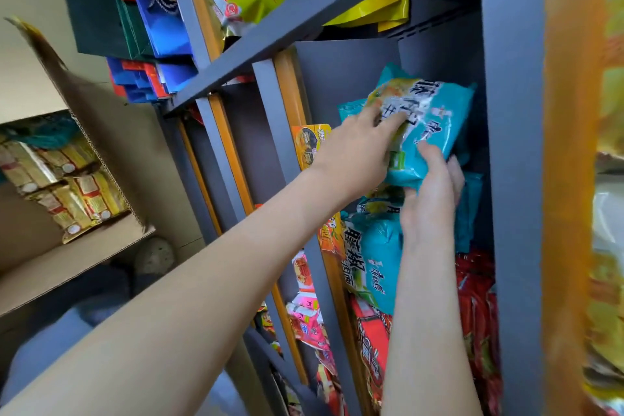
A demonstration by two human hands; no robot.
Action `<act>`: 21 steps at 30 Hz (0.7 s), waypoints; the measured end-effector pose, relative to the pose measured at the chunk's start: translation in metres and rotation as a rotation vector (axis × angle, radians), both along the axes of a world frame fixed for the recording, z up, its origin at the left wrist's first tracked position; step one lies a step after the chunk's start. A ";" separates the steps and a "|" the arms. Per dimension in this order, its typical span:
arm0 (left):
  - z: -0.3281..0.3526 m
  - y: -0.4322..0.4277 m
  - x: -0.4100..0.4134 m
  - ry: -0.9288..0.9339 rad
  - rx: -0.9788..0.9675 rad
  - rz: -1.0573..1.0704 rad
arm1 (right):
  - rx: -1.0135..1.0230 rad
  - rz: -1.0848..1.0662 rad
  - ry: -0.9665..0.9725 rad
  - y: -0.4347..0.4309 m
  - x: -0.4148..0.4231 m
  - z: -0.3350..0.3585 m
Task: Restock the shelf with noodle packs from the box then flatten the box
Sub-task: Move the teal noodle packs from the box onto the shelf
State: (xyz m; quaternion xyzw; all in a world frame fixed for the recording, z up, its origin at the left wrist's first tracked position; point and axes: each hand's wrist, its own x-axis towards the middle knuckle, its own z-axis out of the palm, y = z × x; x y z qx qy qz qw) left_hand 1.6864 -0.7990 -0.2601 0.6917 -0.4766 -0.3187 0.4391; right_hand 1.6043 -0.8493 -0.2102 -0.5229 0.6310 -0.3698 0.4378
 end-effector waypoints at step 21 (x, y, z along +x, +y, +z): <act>-0.020 -0.016 -0.029 -0.305 0.050 0.002 | -0.303 0.290 1.226 0.015 -0.007 -0.017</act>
